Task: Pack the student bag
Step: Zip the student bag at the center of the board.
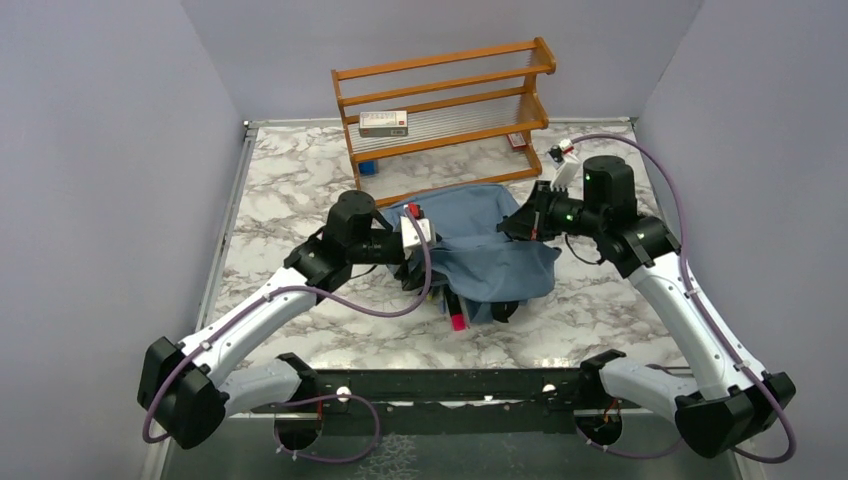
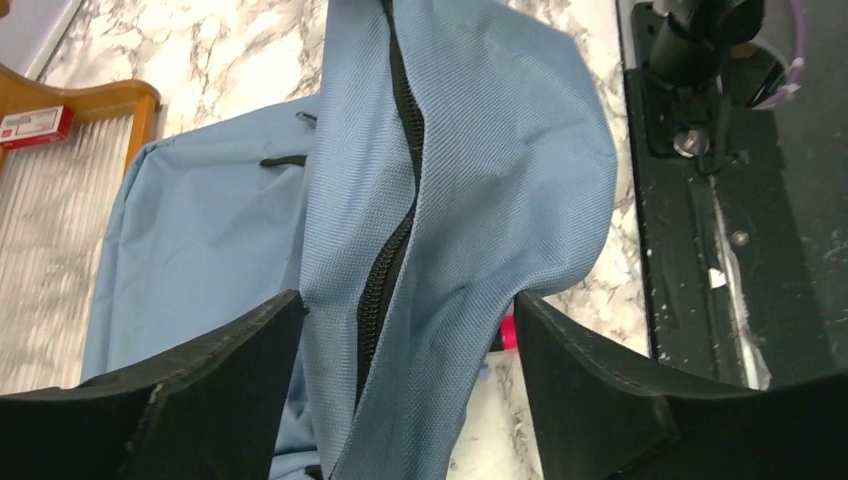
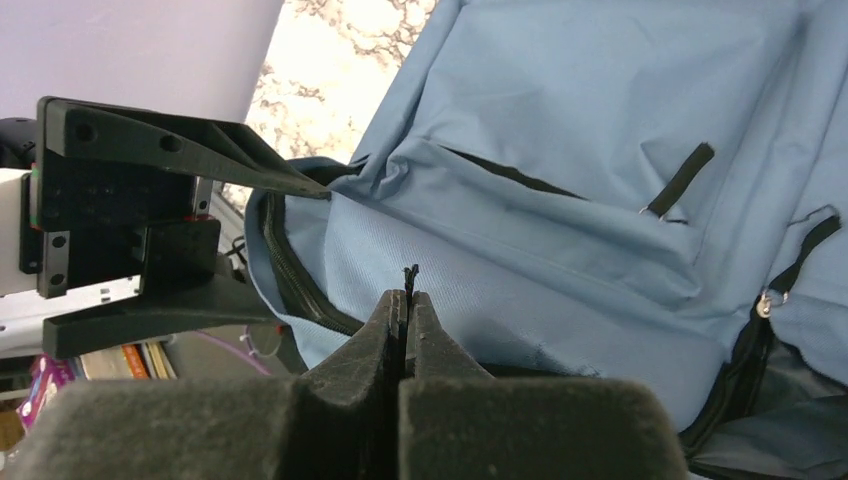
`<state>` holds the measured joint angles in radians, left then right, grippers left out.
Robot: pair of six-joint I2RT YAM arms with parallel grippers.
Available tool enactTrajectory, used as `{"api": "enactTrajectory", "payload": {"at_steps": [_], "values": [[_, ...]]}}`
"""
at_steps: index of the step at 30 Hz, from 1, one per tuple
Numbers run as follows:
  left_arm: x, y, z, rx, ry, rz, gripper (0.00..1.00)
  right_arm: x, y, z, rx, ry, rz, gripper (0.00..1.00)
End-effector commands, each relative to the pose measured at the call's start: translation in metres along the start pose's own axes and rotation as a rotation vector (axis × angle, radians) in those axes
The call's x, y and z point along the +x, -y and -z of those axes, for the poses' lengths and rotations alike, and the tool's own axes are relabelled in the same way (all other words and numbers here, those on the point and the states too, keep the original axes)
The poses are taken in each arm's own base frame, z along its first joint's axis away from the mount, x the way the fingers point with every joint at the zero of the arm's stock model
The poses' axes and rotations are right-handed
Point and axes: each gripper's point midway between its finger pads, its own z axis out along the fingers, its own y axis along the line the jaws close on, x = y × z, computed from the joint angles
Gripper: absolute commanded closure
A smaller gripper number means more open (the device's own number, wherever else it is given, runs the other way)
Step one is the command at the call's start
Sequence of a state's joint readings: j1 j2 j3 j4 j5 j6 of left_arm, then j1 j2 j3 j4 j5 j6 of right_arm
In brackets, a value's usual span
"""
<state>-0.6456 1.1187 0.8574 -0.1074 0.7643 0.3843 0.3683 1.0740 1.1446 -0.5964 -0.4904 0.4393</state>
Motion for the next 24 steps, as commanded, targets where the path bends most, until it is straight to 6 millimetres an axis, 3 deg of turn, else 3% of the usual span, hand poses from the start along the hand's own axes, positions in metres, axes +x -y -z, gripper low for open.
{"api": "enactTrajectory", "payload": {"at_steps": [1,6,7,8,14,17,24], "values": [[-0.037,0.018,-0.004,0.030,0.073,0.005,0.19,0.015,-0.009,0.009,-0.041,-0.042,-0.039,1.00],[-0.052,0.030,-0.025,0.060,0.093,0.043,0.12,0.022,0.004,0.011,0.026,-0.036,-0.044,1.00],[-0.052,0.029,-0.028,0.052,0.089,0.048,0.04,0.021,0.004,0.013,0.032,-0.032,-0.043,1.00],[-0.051,0.027,-0.031,0.034,0.080,0.055,0.01,0.021,0.004,0.014,0.036,-0.028,-0.043,1.00],[-0.045,0.015,-0.042,-0.017,0.050,0.069,0.01,0.019,0.005,0.020,0.054,0.000,-0.031,1.00],[-0.047,0.021,-0.054,0.025,0.047,0.081,0.05,0.019,0.005,0.022,0.052,0.008,-0.025,1.00],[-0.053,0.045,-0.088,0.133,0.046,0.077,0.25,0.022,0.009,0.024,0.074,0.018,-0.022,0.99]]}}
